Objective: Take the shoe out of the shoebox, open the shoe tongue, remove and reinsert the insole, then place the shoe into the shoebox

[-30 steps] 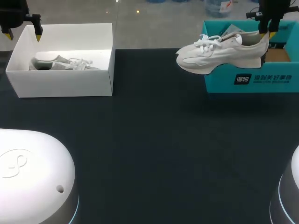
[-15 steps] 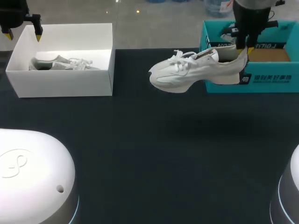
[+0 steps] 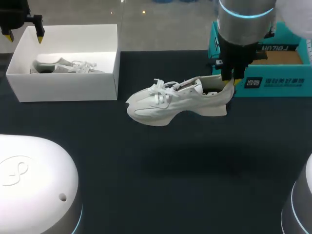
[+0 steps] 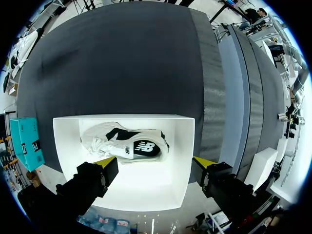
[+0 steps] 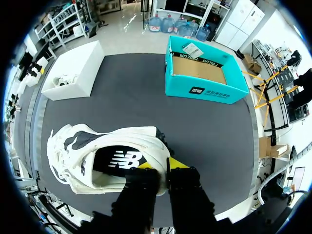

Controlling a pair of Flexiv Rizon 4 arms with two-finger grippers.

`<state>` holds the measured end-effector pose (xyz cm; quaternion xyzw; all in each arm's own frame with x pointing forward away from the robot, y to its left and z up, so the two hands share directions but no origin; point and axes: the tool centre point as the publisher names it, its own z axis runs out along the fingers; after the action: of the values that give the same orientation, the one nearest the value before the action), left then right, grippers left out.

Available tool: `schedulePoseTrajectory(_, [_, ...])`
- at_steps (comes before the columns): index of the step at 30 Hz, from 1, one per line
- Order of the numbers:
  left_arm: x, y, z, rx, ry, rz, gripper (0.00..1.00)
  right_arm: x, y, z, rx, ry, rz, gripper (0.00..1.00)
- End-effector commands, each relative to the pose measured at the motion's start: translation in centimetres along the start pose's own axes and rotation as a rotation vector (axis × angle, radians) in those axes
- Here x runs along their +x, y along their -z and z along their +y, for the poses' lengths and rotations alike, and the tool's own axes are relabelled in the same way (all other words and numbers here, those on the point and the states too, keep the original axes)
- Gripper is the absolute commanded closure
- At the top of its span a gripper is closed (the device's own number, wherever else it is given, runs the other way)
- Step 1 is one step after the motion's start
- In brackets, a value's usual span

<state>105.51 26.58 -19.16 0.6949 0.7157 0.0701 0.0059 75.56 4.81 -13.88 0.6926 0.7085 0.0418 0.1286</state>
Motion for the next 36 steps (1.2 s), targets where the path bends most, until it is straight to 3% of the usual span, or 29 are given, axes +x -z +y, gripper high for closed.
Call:
schedulePoseTrajectory(1, [0.0, 0.0, -0.1, -0.003, -0.001, 0.002, 0.00, 1.7, -0.5, -1.5, 0.002, -0.007, 0.006, 1.00])
schedulePoseTrajectory(7, [0.0, 0.0, -0.1, -0.003, -0.001, 0.002, 0.00, 3.0, -1.3, -2.8, 0.035, -0.005, 0.057, 1.00])
schedulePoseTrajectory(36, [0.0, 0.0, -0.1, -0.003, -0.001, 0.002, 0.00, 3.2, -1.7, -2.4, 0.052, 0.014, 0.061, 1.00])
